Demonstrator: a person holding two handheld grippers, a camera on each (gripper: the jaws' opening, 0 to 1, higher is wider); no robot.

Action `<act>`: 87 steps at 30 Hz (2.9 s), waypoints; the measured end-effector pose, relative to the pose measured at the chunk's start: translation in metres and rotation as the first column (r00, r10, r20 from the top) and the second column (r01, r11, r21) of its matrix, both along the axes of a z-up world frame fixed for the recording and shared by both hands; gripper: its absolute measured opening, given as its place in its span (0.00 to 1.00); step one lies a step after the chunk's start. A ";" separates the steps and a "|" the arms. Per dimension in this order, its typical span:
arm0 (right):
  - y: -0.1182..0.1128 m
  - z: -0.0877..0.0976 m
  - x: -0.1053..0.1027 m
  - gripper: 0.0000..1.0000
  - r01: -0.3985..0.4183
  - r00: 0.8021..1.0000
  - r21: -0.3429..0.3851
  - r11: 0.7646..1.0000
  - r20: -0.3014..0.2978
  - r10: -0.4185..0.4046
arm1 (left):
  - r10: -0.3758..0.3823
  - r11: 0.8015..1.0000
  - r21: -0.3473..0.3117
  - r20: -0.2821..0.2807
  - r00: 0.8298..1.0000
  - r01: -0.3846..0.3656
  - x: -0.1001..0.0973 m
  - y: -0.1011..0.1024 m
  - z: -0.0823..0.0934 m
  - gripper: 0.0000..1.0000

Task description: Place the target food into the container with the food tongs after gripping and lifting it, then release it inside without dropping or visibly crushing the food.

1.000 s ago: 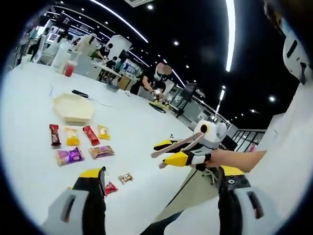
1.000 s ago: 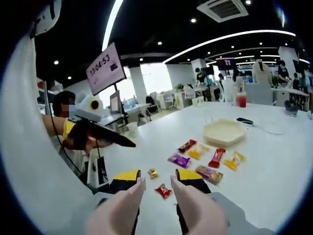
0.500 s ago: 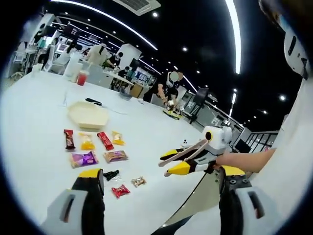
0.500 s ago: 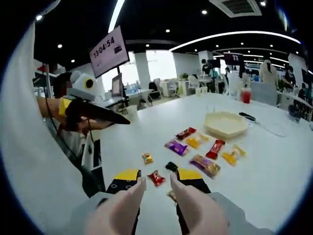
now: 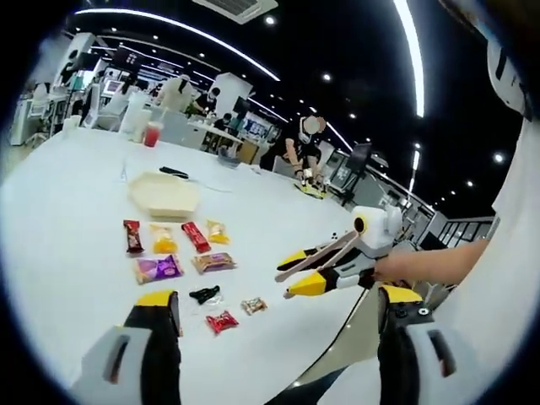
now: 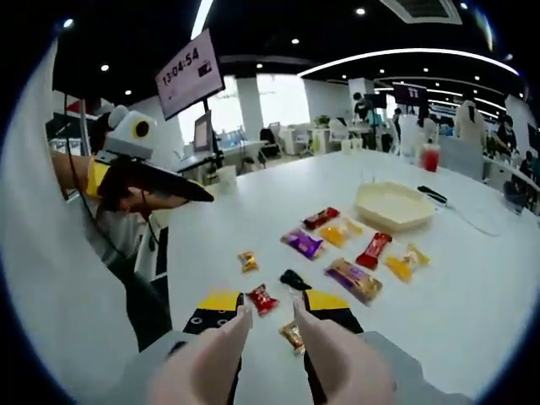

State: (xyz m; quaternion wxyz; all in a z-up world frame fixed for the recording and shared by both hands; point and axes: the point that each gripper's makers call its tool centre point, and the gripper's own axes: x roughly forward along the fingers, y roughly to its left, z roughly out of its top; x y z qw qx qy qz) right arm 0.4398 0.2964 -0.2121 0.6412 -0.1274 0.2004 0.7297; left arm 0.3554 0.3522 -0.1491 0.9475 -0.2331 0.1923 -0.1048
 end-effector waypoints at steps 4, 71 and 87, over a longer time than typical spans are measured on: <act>0.000 -0.004 0.001 0.27 -0.013 1.000 -0.013 1.000 0.015 0.013 | 0.010 1.000 -0.016 0.021 1.000 -0.009 0.005 0.003 0.006 0.99; 0.019 -0.071 0.003 0.26 -0.069 0.987 -0.170 0.983 0.132 0.092 | 0.104 0.994 0.033 0.066 0.992 -0.106 0.005 0.029 0.011 0.99; 0.020 -0.074 0.010 0.26 -0.024 0.987 -0.131 0.991 0.157 0.044 | 0.100 0.992 0.062 0.107 0.989 -0.107 0.006 0.021 0.013 0.94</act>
